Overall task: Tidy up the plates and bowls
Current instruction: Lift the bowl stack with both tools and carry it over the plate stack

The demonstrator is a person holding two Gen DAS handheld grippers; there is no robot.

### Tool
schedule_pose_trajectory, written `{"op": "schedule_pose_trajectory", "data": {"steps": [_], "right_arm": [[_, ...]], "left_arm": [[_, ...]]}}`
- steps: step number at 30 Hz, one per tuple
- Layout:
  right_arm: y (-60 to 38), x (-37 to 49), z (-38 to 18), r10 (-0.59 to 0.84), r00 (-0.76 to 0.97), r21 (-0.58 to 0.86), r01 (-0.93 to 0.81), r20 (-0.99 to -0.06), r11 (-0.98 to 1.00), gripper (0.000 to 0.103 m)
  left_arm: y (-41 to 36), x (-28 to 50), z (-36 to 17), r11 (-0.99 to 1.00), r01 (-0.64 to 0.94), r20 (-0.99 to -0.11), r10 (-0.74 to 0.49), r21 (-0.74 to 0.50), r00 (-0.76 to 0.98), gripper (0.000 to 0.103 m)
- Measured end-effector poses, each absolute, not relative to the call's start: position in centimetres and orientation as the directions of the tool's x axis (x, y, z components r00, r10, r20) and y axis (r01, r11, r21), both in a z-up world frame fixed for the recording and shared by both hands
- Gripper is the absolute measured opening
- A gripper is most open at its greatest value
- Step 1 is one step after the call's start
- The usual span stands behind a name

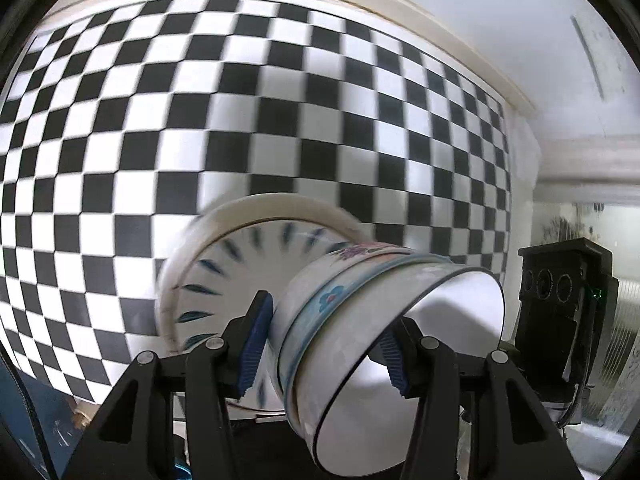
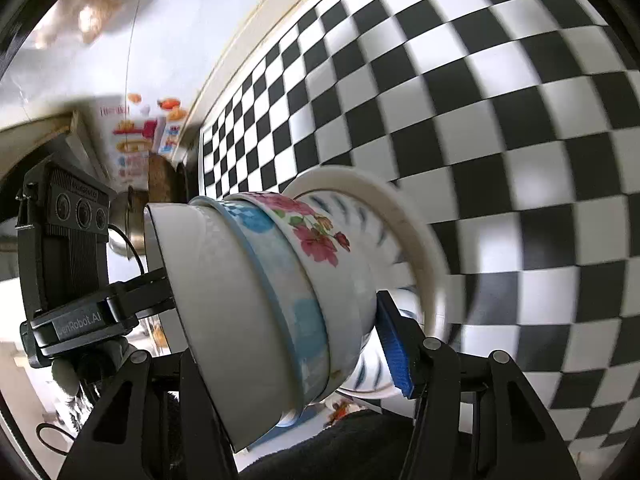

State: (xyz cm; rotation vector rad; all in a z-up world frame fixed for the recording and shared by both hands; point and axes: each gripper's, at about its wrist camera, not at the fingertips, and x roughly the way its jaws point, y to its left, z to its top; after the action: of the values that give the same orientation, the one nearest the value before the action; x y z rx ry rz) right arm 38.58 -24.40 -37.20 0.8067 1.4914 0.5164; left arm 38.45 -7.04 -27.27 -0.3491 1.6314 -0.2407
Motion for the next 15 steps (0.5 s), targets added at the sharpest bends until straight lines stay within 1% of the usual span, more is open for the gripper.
{"op": "schedule_pose_trajectory", "data": {"steps": [8,15], "right_arm": [[-20.7,39.4,-39.3,0.739,-0.038,0.729,0.137,-0.673,0.671,0.058],[-19.0,39.6,-40.5,0.725,-0.072,0.714,0.133,-0.685,0.688,0.058]], "left_arm": [[-3.7,37.8,-29.0,0.917,-0.165,-0.923,-0.378,-0.363,-0.071,0.048],[-3.0,37.3,-30.3,0.913,-0.183,-0.918,-0.386,-0.365,-0.092,0.048]]}}
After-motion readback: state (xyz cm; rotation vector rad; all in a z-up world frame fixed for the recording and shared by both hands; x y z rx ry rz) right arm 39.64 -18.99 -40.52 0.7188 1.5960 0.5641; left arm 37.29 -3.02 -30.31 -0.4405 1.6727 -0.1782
